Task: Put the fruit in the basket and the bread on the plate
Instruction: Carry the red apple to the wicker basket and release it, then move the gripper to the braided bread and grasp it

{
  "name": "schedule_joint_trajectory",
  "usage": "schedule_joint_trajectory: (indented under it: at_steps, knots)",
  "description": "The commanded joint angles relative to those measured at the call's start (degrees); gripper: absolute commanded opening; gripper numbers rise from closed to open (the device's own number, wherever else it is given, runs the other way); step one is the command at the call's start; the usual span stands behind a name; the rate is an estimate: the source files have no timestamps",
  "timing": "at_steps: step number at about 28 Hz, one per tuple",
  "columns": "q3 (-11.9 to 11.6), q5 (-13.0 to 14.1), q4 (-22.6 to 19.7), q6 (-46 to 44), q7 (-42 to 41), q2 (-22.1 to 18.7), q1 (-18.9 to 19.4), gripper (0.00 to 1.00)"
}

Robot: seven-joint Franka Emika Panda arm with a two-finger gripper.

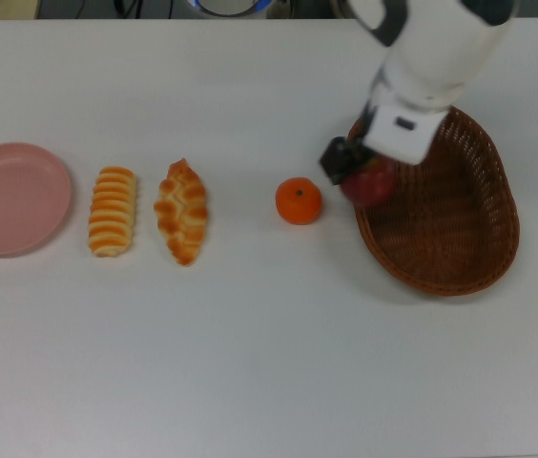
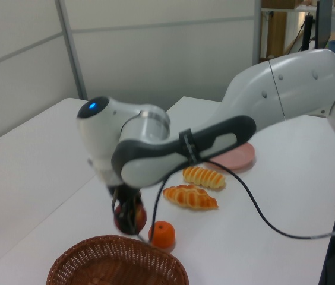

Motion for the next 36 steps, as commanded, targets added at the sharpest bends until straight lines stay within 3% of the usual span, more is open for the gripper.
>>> schedule_joint_trajectory:
  at_steps: [1, 5, 9, 11, 12, 13, 14, 21, 27, 36]
  knots:
    - [1.07, -3.89, -0.87, 0.81, 5.39, 2.43, 4.38, 0.01]
    - [1.07, -7.58, -1.31, 0.81, 8.21, 5.16, 6.84, 0.03]
    - [1.07, -7.85, -2.01, 1.42, 9.00, 5.95, 7.37, 0.04]
    - [1.07, -7.76, -2.01, 1.43, 9.00, 5.95, 7.37, 0.12]
    - [1.07, -7.76, -2.01, 1.43, 9.00, 5.86, 7.37, 0.24]
    - [1.07, -8.02, -2.01, 1.34, 9.00, 5.86, 7.37, 0.73]
    - [0.90, -8.11, -1.93, 1.25, 9.00, 5.86, 7.37, 0.98]
    - [0.72, -6.53, -0.70, 0.81, 9.09, 2.97, 5.62, 1.00]
    - [0.54, -1.35, -0.69, 0.64, 9.00, -2.22, 1.67, 1.00]
    - [0.02, -2.05, -1.31, -2.70, 7.78, -2.58, -12.30, 1.00]
